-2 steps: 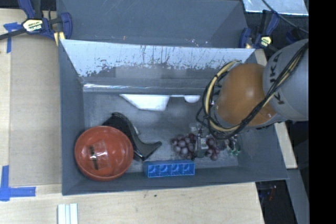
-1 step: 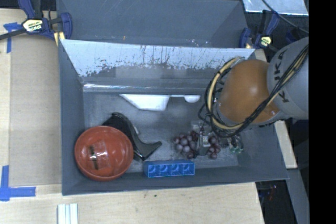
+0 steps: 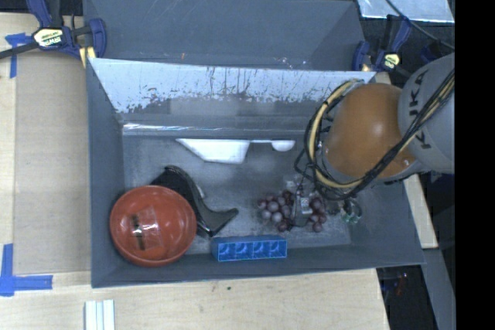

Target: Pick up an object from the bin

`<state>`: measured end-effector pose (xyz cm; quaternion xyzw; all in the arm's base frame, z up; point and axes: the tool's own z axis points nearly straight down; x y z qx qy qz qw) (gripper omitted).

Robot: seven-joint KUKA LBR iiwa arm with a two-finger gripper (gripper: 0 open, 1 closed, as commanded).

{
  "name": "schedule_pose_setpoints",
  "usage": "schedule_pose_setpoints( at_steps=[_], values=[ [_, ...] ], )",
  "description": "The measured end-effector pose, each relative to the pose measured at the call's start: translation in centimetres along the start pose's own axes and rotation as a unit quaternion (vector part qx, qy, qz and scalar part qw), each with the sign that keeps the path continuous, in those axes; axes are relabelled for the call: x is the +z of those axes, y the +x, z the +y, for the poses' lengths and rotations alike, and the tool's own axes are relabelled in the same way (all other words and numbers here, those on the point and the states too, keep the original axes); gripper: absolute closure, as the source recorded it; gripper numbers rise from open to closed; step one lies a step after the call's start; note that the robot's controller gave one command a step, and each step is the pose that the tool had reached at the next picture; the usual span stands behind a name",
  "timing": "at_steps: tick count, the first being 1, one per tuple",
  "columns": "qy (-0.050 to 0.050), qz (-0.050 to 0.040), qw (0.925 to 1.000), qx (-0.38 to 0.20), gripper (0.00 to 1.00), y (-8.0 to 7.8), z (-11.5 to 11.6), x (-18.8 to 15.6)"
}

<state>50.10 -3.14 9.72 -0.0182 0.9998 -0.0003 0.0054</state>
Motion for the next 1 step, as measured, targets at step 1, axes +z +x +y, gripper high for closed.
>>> schedule_pose_setpoints(
  at_steps=[1],
  values=[
    [0.0, -0.0007, 1.0, 0.0, 1.0, -0.03, 0.0, -1.01]
  ],
)
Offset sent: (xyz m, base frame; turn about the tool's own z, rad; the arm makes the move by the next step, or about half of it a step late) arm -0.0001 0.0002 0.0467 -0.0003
